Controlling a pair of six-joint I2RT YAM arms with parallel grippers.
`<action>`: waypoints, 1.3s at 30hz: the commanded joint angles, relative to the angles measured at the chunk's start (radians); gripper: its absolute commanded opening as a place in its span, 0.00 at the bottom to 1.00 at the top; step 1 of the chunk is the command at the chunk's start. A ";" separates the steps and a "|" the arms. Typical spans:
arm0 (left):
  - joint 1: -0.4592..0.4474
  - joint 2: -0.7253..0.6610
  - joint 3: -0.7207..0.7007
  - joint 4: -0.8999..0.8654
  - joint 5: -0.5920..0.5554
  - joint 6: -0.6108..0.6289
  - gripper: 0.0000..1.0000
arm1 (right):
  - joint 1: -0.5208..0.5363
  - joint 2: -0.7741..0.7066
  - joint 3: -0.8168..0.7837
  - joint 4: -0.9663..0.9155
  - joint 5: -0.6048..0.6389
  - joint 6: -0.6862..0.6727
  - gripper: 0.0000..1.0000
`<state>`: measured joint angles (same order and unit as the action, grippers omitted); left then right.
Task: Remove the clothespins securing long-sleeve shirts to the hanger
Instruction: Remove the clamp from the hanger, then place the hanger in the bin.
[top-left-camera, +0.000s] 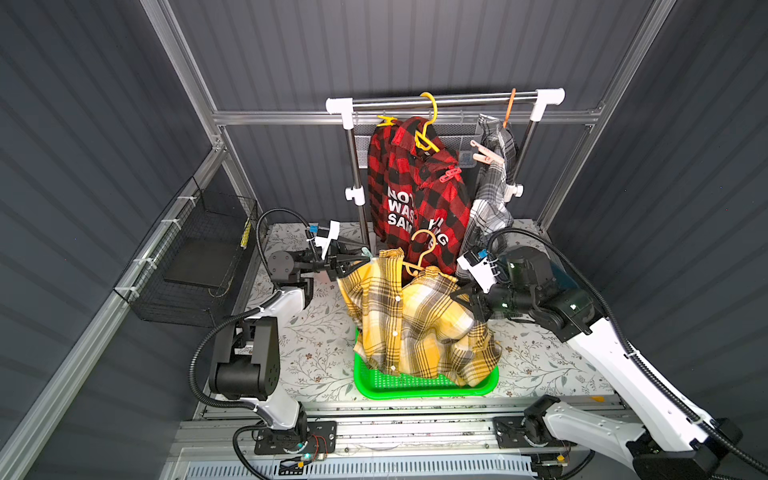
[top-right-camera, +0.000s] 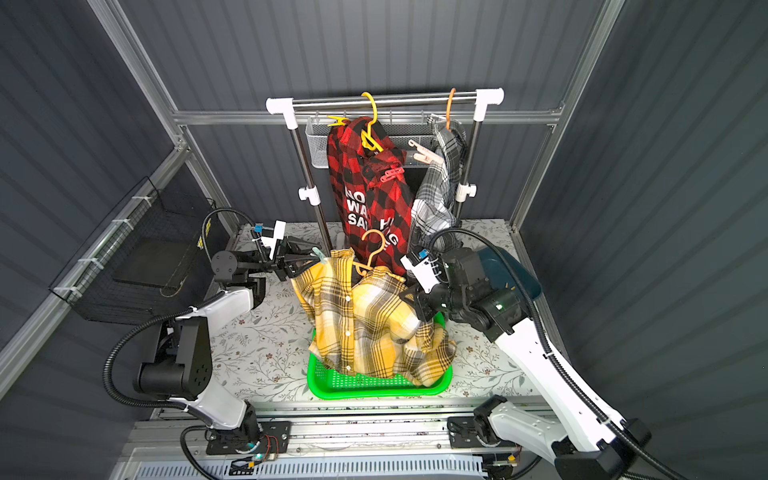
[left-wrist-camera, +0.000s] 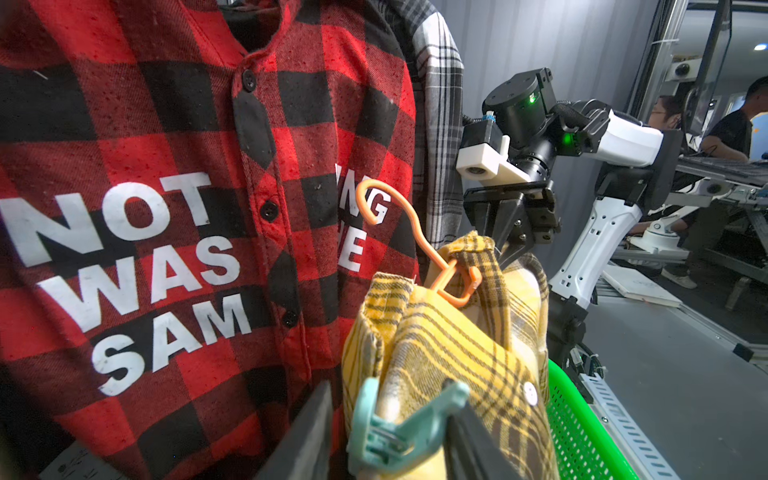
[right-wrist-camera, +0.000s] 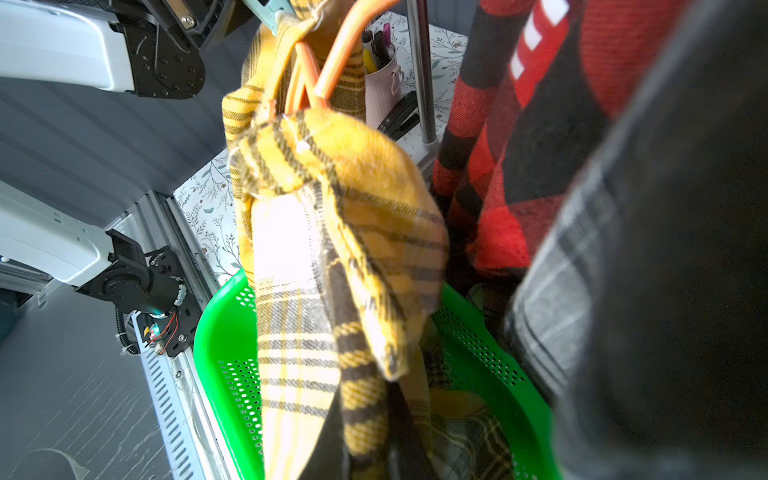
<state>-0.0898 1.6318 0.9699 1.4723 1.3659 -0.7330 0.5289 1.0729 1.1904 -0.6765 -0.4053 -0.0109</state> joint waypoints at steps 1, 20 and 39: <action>0.008 -0.024 0.031 0.057 0.015 -0.029 0.35 | 0.003 0.007 0.010 0.034 -0.046 -0.012 0.00; 0.009 -0.060 0.116 0.058 -0.004 -0.146 0.00 | 0.032 0.016 -0.020 0.027 0.058 0.025 0.00; -0.118 -0.377 0.158 -1.257 -0.453 0.653 0.00 | 0.158 -0.087 -0.199 0.118 0.458 0.173 0.49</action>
<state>-0.1616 1.3106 1.0668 0.7200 1.0584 -0.4553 0.6693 1.0267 0.9825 -0.5907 -0.0322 0.1486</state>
